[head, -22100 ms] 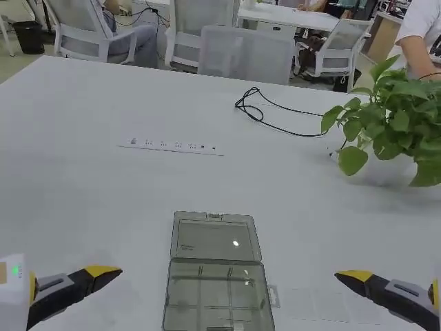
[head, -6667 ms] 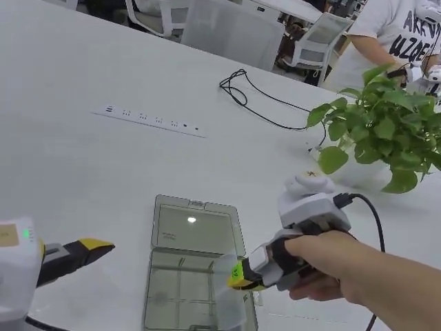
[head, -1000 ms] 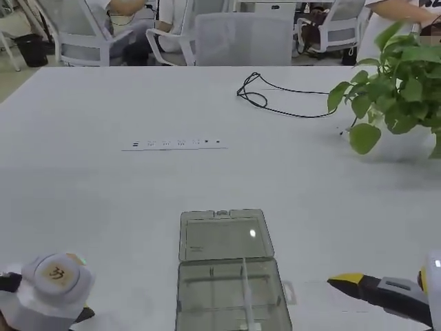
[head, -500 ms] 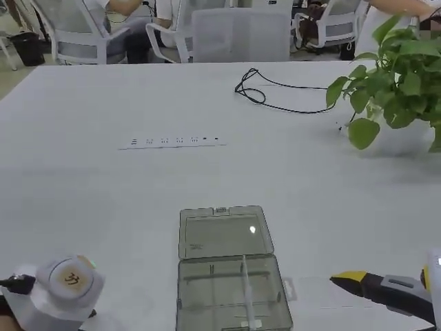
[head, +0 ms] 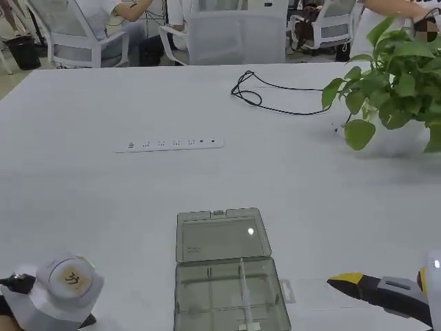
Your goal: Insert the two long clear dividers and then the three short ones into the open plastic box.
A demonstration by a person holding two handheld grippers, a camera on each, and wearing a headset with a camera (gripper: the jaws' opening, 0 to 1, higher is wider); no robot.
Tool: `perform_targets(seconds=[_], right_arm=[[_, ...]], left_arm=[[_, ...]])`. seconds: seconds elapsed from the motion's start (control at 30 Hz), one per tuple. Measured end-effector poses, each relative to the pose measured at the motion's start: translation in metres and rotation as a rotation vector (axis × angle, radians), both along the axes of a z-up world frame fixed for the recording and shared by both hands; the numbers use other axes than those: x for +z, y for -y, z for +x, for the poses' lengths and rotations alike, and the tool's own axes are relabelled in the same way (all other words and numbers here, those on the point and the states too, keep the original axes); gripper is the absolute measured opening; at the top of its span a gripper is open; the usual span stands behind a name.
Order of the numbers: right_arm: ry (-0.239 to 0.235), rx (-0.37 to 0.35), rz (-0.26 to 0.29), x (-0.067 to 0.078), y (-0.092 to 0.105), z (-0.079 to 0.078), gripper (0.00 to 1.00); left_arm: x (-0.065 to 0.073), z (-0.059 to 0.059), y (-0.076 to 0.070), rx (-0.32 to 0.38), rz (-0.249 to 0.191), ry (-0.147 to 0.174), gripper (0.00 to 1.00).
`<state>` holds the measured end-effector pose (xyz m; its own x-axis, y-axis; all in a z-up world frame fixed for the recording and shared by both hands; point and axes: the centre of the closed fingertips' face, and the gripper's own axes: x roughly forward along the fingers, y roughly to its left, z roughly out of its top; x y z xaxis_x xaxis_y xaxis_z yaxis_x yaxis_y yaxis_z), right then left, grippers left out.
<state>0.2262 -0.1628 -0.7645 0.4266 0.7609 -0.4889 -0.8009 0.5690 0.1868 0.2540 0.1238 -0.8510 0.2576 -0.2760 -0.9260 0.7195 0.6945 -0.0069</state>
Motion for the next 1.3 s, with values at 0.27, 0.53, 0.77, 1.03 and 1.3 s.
perform_targets(seconds=[0.27, 0.53, 0.77, 1.03, 1.3], right_arm=[[0.004, 0.01, -0.014, -0.002, -0.001, -0.001, 0.67], [0.003, 0.01, -0.018, -0.002, -0.002, -0.002, 0.67], [-0.005, 0.01, -0.028, -0.004, 0.0, -0.003, 0.68], [-0.009, 0.013, -0.036, -0.003, -0.001, -0.003, 0.68], [-0.009, 0.021, -0.043, -0.002, -0.003, -0.003, 0.7]], left_arm=[[0.0, 0.001, 0.0, 0.007, -0.013, -0.024, 0.32], [0.001, -0.001, 0.002, 0.014, -0.028, -0.044, 0.32], [0.002, -0.002, 0.002, 0.071, -0.082, -0.054, 0.31], [0.01, -0.002, 0.007, 0.151, -0.175, -0.051, 0.31], [0.024, 0.0, 0.01, 0.214, -0.259, -0.029, 0.31]])
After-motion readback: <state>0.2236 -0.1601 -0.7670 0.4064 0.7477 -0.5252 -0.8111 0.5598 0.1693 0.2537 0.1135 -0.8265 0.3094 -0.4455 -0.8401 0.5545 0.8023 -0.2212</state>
